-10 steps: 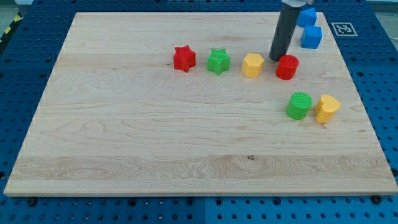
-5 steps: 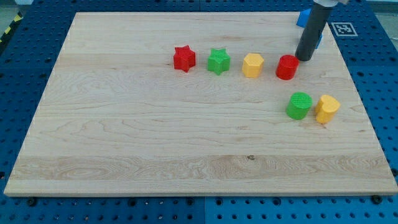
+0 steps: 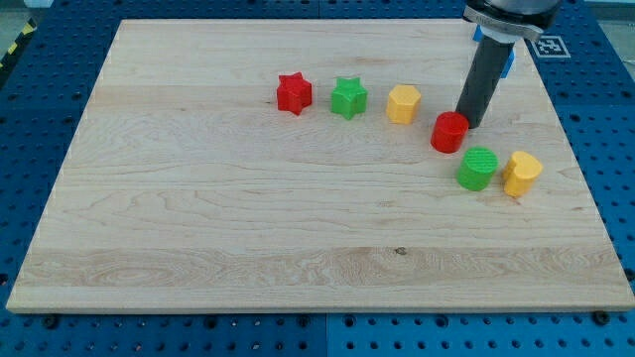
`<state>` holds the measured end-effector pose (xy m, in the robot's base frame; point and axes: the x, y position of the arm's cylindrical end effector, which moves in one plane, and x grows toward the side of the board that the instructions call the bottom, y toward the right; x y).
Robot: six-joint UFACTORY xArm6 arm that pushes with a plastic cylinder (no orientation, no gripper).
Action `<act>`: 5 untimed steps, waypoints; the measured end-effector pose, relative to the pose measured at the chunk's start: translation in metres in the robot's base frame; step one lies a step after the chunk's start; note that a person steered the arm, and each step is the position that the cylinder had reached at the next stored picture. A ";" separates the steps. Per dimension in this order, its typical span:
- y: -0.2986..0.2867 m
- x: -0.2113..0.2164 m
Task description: Push the red circle to the bottom of the yellow hexagon
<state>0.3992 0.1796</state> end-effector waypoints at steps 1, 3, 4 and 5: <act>0.013 0.010; -0.011 0.024; -0.037 0.024; -0.053 0.030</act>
